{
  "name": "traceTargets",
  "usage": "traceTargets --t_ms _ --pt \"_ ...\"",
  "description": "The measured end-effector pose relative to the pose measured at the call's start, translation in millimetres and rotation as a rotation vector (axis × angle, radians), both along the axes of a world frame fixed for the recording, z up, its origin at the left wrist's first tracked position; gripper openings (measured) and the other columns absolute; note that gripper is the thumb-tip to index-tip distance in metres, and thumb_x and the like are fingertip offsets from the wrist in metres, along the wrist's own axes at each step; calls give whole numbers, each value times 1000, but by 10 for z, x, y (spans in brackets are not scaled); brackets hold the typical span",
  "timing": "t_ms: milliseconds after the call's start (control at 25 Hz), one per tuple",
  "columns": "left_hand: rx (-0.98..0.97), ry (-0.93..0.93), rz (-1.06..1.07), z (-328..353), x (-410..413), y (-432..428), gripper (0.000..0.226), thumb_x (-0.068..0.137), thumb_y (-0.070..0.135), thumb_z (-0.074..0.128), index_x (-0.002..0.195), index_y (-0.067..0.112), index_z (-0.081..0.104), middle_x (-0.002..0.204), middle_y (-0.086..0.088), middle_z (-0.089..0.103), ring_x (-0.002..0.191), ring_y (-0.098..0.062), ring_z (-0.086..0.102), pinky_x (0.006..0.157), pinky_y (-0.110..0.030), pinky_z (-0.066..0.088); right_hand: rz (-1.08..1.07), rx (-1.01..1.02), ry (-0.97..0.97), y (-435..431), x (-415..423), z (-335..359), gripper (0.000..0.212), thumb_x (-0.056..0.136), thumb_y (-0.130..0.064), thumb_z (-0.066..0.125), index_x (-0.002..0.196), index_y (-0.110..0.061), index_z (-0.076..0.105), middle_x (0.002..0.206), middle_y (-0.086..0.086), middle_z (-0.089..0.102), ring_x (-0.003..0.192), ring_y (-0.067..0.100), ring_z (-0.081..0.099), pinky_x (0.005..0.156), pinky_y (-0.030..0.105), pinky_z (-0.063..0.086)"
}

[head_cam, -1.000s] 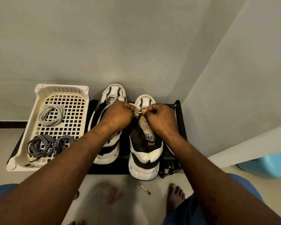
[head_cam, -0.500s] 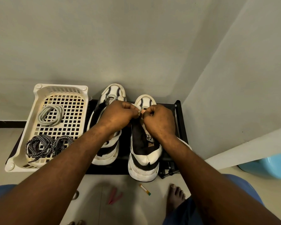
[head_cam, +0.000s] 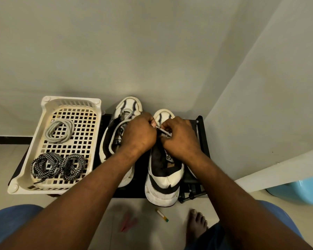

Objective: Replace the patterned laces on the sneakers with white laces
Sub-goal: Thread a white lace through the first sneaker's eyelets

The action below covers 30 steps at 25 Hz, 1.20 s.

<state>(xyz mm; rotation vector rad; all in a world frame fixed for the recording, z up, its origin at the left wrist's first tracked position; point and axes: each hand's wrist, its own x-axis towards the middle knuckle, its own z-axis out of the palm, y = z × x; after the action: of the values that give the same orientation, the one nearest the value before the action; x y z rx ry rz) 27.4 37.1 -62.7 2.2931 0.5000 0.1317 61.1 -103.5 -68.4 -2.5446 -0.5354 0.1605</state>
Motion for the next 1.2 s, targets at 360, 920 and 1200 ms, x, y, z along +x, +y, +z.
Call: traceTargets --t_ms 360,920,1200 --pt "-990 -254 132 454 -68 103 25 105 0 36 87 9 51 67 -1 58 57 -18 59 65 -37 60 -157 -97 -22 37 -78 6 24 87 -37 67 109 -28 69 130 0 51 126 27 45 102 49 48" --pt "95 -53 -249 306 -127 192 14 100 24 66 95 15 75 112 -2 72 106 -25 66 96 -41 52 -190 -89 -69 54 -96 25 43 89 -37 66 130 -26 58 127 1 63 120 26 57 103 50 44" --pt "-1230 -227 -450 1214 -501 302 28 94 11 46 67 7 41 52 -6 38 38 -15 24 41 -25 38 -183 -118 -76 61 -93 24 42 93 -42 63 132 -26 58 129 2 62 122 28 56 104 53 42"
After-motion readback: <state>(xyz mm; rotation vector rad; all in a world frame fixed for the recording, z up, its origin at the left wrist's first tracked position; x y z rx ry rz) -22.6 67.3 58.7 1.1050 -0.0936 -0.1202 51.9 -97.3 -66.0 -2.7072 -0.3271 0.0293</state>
